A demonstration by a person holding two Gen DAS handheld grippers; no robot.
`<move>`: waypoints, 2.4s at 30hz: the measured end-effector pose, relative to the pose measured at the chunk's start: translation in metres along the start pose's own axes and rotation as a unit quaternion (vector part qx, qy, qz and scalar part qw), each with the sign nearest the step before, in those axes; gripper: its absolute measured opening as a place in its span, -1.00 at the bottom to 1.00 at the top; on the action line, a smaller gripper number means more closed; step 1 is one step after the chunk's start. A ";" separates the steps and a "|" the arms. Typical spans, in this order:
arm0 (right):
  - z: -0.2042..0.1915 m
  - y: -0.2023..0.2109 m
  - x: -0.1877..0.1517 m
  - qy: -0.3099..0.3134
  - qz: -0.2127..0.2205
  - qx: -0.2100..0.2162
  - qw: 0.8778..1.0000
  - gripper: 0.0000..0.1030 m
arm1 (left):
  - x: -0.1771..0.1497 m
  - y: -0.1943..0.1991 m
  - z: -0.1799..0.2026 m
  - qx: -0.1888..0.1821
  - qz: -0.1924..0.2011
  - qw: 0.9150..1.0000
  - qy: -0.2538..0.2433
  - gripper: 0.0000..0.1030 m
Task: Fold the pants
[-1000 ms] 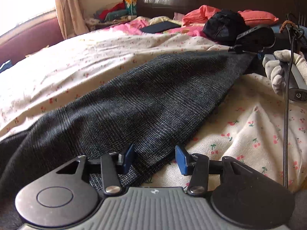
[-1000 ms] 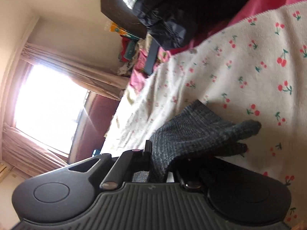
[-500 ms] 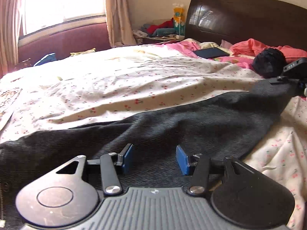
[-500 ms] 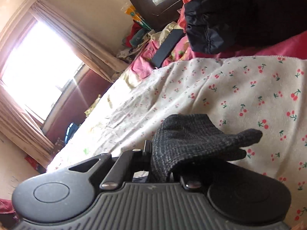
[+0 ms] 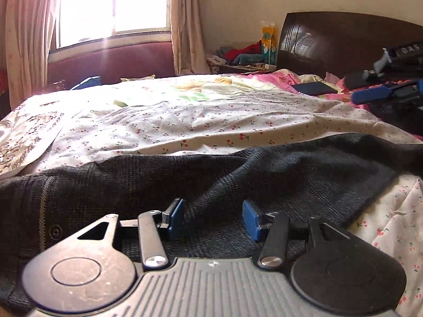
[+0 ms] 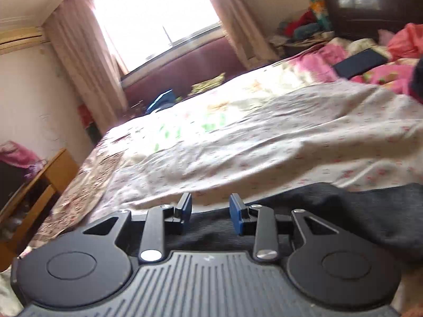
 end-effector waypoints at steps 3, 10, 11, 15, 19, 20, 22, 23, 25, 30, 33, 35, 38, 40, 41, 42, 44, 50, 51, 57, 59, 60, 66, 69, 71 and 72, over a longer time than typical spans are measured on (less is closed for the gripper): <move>-0.035 -0.104 -0.005 -0.006 -0.064 0.106 0.992 -0.32 | 0.004 -0.007 -0.031 0.044 0.006 0.999 -0.002 0.20; -0.082 -0.186 -0.050 0.057 -0.179 0.206 0.960 -0.28 | -0.013 -0.013 -0.071 0.056 0.016 0.998 0.035 0.21; -0.086 -0.184 -0.053 0.078 -0.185 0.209 0.957 -0.28 | -0.013 -0.014 -0.072 0.055 0.018 0.998 0.036 0.22; -0.081 -0.194 -0.054 0.070 -0.212 0.212 0.951 -0.36 | -0.016 -0.011 -0.074 0.046 0.032 0.997 0.048 0.23; -0.080 -0.204 -0.048 0.047 -0.206 0.215 0.954 -0.33 | -0.016 -0.008 -0.077 0.036 0.036 0.997 0.058 0.23; -0.081 -0.198 -0.046 0.042 -0.199 0.222 0.953 -0.31 | -0.016 -0.007 -0.077 0.033 0.037 0.997 0.060 0.23; -0.080 -0.188 -0.042 0.041 -0.189 0.231 0.954 -0.31 | -0.015 -0.005 -0.078 0.027 0.040 0.997 0.067 0.23; -0.078 -0.188 -0.043 0.037 -0.195 0.227 0.953 -0.31 | -0.016 -0.006 -0.079 0.026 0.040 0.997 0.069 0.23; -0.076 -0.196 -0.049 0.009 -0.220 0.236 0.946 -0.36 | -0.017 -0.006 -0.078 0.027 0.040 0.996 0.068 0.23; -0.090 -0.200 -0.050 -0.026 -0.219 0.283 0.933 -0.70 | -0.018 -0.002 -0.076 0.026 0.043 0.996 0.069 0.23; -0.090 -0.205 -0.041 -0.066 -0.189 0.298 0.933 -0.88 | -0.017 -0.003 -0.078 0.026 0.043 0.996 0.069 0.23; -0.088 -0.209 -0.032 -0.096 -0.162 0.304 0.934 -0.95 | -0.017 -0.003 -0.077 0.026 0.042 0.996 0.069 0.23; -0.090 -0.205 -0.022 -0.064 -0.155 0.296 0.940 -0.88 | -0.017 -0.002 -0.078 0.023 0.042 0.996 0.072 0.23; -0.088 -0.196 -0.021 -0.022 -0.169 0.278 0.945 -0.84 | -0.016 -0.002 -0.078 0.020 0.039 0.996 0.075 0.24; -0.085 -0.193 -0.021 -0.002 -0.176 0.265 0.948 -0.84 | -0.015 -0.002 -0.078 0.020 0.038 0.996 0.075 0.25; -0.082 -0.190 -0.021 0.020 -0.184 0.249 0.951 -0.83 | -0.014 -0.002 -0.077 0.019 0.037 0.996 0.075 0.25; -0.076 -0.190 -0.023 0.057 -0.204 0.228 0.950 -0.81 | -0.012 -0.003 -0.076 0.017 0.034 0.997 0.073 0.26; -0.090 -0.207 -0.041 0.125 -0.251 0.244 0.928 -0.30 | -0.013 -0.004 -0.075 0.020 0.035 0.997 0.069 0.27; -0.092 -0.209 -0.043 0.134 -0.254 0.245 0.926 -0.26 | -0.013 -0.004 -0.075 0.020 0.035 0.997 0.069 0.27; -0.094 -0.199 -0.048 0.178 -0.282 0.235 0.913 -0.49 | -0.014 -0.003 -0.074 0.015 0.037 0.997 0.067 0.30; -0.092 -0.196 -0.050 0.189 -0.288 0.227 0.911 -0.59 | -0.014 -0.004 -0.075 0.013 0.038 0.997 0.069 0.30; -0.090 -0.197 -0.050 0.194 -0.282 0.220 0.914 -0.64 | -0.014 -0.005 -0.075 0.013 0.039 0.997 0.068 0.30; -0.102 -0.213 -0.052 0.241 -0.256 0.217 0.911 -0.48 | -0.016 -0.004 -0.072 0.014 0.039 0.997 0.059 0.32; -0.099 -0.211 -0.052 0.230 -0.264 0.211 0.913 -0.62 | -0.016 -0.005 -0.072 0.014 0.038 0.997 0.058 0.33; -0.099 -0.200 -0.052 0.213 -0.267 0.221 0.913 -0.77 | -0.016 -0.004 -0.072 0.012 0.041 0.997 0.059 0.33; -0.101 -0.194 -0.053 0.194 -0.268 0.236 0.914 -0.95 | -0.016 -0.005 -0.072 0.011 0.041 0.997 0.060 0.33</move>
Point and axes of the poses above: each gripper's, at about its wrist camera, not at the fingertips, and y roughly against the way its jaws point, z to its right, x to its top, the point moved 9 cm from there along -y, roughly the way its jaws point, and after that the axes turned 15 degrees about y, right-handed, at the moved point
